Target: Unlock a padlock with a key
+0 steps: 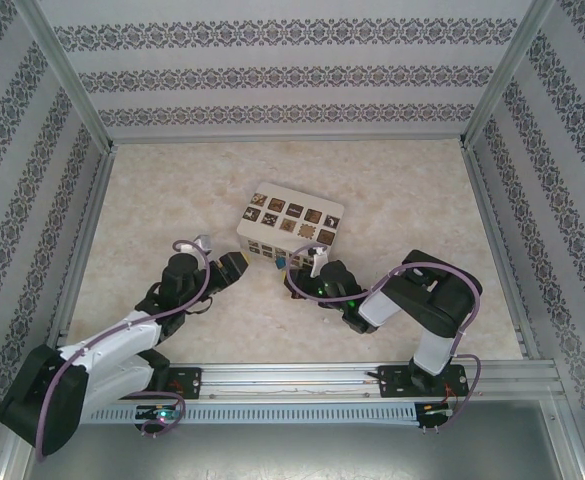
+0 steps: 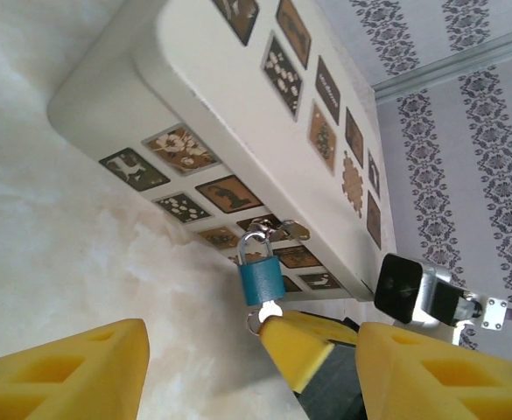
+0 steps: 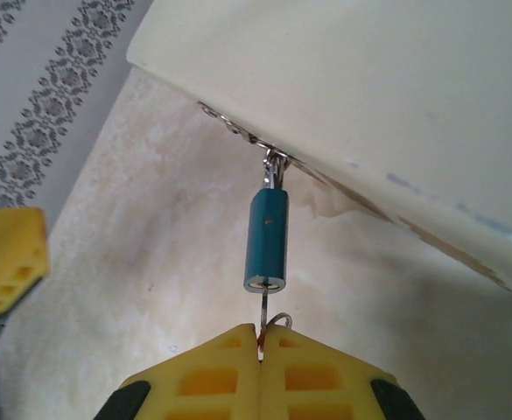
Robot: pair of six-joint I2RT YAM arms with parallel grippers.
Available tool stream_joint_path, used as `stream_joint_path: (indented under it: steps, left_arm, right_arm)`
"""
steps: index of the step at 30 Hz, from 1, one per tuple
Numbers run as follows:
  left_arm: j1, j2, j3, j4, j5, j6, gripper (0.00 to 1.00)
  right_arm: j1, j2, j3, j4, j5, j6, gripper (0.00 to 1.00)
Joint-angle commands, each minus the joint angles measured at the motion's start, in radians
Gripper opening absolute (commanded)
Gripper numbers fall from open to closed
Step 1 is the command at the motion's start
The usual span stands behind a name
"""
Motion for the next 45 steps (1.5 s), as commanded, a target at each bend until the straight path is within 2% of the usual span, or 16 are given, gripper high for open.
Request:
stream_joint_path:
  steps: [1, 13, 18, 26, 38, 45]
  left_arm:
    - [0.015, 0.038, -0.004, 0.071, 0.026, -0.06, 0.61]
    - [0.015, 0.335, 0.047, 0.357, 0.158, -0.191, 0.56]
    - [0.012, 0.431, 0.085, 0.412, 0.192, -0.213, 0.54]
    - [-0.011, 0.578, 0.111, 0.562, 0.197, -0.311, 0.51]
    - [-0.063, 0.908, 0.131, 0.992, 0.185, -0.509, 0.4]
    - [-0.076, 0.931, 0.138, 0.994, 0.171, -0.521, 0.39]
  right_arm:
    - [0.0, -0.003, 0.026, 0.083, -0.035, 0.069, 0.0]
    - [-0.009, 0.01, 0.024, 0.098, -0.038, 0.08, 0.0]
    - [-0.01, 0.016, 0.026, 0.098, -0.038, 0.083, 0.0]
    - [-0.014, 0.02, 0.029, 0.1, -0.046, 0.083, 0.0]
    - [-0.021, 0.013, 0.023, 0.098, -0.054, 0.083, 0.0]
    - [-0.021, 0.009, 0.019, 0.098, -0.052, 0.086, 0.0]
